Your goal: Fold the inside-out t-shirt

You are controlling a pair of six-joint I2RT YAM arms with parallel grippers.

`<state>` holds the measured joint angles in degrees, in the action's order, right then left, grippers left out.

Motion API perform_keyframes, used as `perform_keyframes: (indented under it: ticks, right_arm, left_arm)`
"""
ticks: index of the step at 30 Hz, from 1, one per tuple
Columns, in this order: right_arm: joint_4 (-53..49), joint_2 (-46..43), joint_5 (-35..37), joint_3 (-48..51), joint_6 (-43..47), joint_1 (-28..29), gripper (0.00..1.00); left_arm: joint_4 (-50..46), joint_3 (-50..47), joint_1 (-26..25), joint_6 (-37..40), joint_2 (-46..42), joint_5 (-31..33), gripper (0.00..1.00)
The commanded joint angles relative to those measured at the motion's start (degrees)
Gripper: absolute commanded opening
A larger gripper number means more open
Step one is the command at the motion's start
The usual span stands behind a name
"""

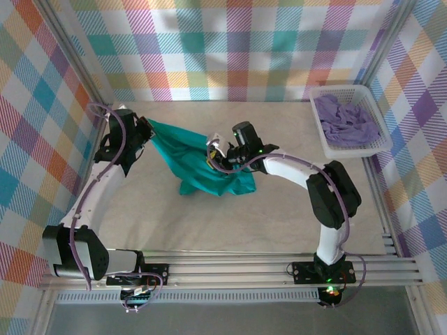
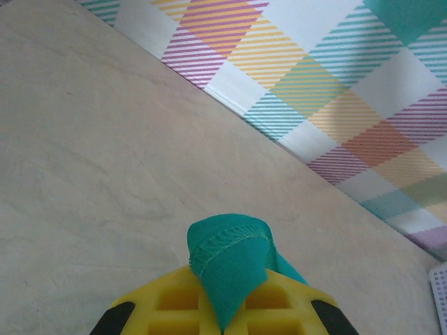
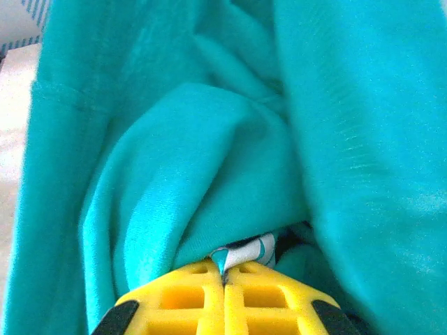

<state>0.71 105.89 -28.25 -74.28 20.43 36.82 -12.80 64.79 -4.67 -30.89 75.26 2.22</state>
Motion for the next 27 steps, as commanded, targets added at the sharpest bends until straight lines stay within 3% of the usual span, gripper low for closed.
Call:
perform_keyframes:
  ticks: [1, 9, 13, 17, 21, 25, 27]
  right_arm:
    - [4.9, -3.9, 1.8, 0.0, 1.2, -0.8, 0.0]
    - [10.4, -6.4, 7.5, -7.2, -3.0, -1.0, 0.0]
    - [15.6, -10.9, 11.3, -6.1, -5.7, -2.2, 0.0]
    - [22.7, -15.6, 6.7, -1.2, -11.3, -5.4, 0.0]
    - [21.4, -14.5, -0.7, -0.4, -10.3, -5.5, 0.0]
    - [16.3, -13.3, 1.6, 0.9, -3.5, -4.8, 0.0]
    - [16.3, -12.5, 2.0, 2.1, -2.9, -4.8, 0.0]
  left_arm:
    - [2.8, -3.2, 0.5, -1.2, -1.1, 0.5, 0.0]
    - [8.9, -9.9, -0.8, -2.2, 1.6, -6.8, 0.0]
    - [8.7, -13.2, -0.1, -1.9, 2.9, -4.8, 0.0]
    - [10.8, -17.8, 2.8, -4.5, 4.6, -4.4, 0.0]
    - [14.7, -21.6, 2.3, -5.8, 8.3, -7.8, 0.0]
    - [17.5, -25.0, 1.9, -5.4, 9.1, -10.8, 0.0]
    - [17.6, -25.6, 1.8, -4.8, 7.0, -11.9, 0.21]
